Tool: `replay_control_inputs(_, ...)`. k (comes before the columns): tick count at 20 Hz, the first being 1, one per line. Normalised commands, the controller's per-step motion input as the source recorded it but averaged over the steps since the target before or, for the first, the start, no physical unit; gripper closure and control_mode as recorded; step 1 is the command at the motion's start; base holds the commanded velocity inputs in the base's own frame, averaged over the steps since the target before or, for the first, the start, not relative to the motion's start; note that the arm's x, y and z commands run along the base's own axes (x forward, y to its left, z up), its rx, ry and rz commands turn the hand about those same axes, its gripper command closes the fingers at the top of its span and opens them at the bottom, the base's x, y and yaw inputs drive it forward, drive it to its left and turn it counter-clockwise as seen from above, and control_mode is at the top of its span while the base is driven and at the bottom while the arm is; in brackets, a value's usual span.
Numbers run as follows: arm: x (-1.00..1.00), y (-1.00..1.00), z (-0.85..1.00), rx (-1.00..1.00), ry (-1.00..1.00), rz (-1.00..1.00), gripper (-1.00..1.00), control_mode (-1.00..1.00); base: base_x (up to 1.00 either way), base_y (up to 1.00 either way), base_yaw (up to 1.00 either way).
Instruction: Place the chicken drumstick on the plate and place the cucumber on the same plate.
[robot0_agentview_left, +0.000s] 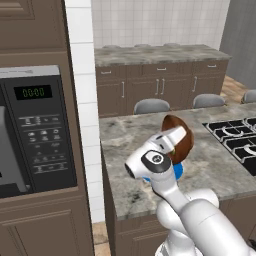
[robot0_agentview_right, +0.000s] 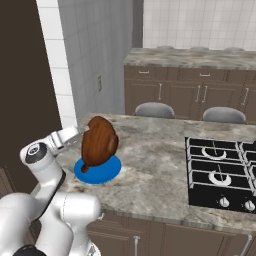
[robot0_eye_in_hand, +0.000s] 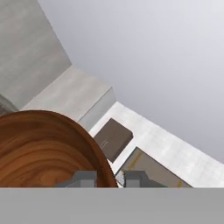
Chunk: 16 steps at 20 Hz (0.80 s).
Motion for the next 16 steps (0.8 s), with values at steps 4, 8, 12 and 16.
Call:
replay_control_inputs(4, 0.0, -0.25, -0.36, -0.2, 0.14, 0.12, 1.0, -1.0, 0.0, 0.0, 0.0)
replay_control_inputs(8, 0.0, -0.31, -0.32, -0.2, 0.06, 0.13, 1.0, -1.0, 0.0, 0.0, 0.0)
replay_control_inputs(12, 0.0, -0.32, -0.34, -0.21, 0.05, 0.12, 1.0, -1.0, 0.0, 0.0, 0.0)
replay_control_inputs(16, 0.0, -0.34, -0.33, -0.23, 0.06, 0.13, 1.0, -1.0, 0.0, 0.0, 0.0)
